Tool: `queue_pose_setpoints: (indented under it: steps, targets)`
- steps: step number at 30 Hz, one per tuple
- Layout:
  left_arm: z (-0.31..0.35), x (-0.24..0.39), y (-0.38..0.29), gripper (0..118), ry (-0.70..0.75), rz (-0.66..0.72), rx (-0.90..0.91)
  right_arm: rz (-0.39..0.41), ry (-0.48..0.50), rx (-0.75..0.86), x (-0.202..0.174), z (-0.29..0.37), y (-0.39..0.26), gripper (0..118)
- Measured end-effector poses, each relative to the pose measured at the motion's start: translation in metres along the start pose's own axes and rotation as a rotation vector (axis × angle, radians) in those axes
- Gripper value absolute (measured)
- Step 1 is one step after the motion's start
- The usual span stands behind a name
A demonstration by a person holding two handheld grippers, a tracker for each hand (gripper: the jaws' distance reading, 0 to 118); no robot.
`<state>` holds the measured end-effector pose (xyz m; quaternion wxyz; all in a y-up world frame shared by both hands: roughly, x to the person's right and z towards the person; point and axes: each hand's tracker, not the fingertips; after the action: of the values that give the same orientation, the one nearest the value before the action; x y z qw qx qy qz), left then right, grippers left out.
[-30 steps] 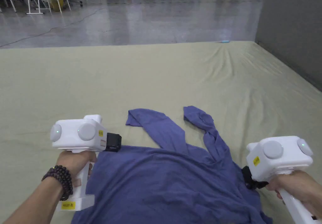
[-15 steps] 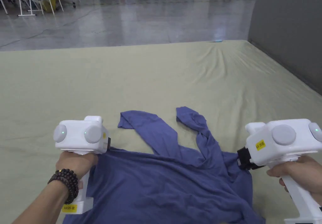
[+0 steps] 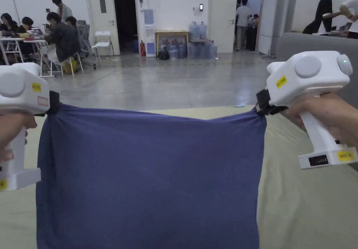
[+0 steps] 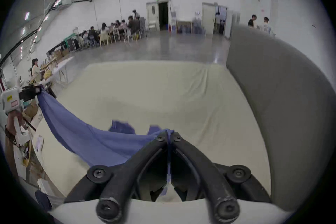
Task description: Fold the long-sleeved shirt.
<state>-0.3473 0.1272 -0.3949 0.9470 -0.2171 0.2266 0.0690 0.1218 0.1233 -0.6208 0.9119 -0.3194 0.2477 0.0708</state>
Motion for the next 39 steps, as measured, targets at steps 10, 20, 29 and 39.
queue_pose_setpoints:
  steps: [10, 20, 29, 39]
  targets:
    - [0.007, 0.001, 0.166, 0, 0.075, 0.046, 0.237, 0.014, -0.150, 0.360, -0.034, 0.061, 0.195, 0]
    - [-0.015, 0.011, 0.152, 0, 0.088, 0.068, 0.241, -0.058, -0.117, 0.443, -0.031, 0.063, 0.212, 0]
    - [-0.102, 0.022, 0.063, 0, 0.106, 0.002, 0.100, -0.093, -0.116, 0.243, -0.011, -0.097, 0.117, 0]
    - [-0.071, 0.000, 0.024, 0, 0.041, 0.015, 0.059, -0.086, -0.050, 0.186, 0.002, -0.062, 0.050, 0]
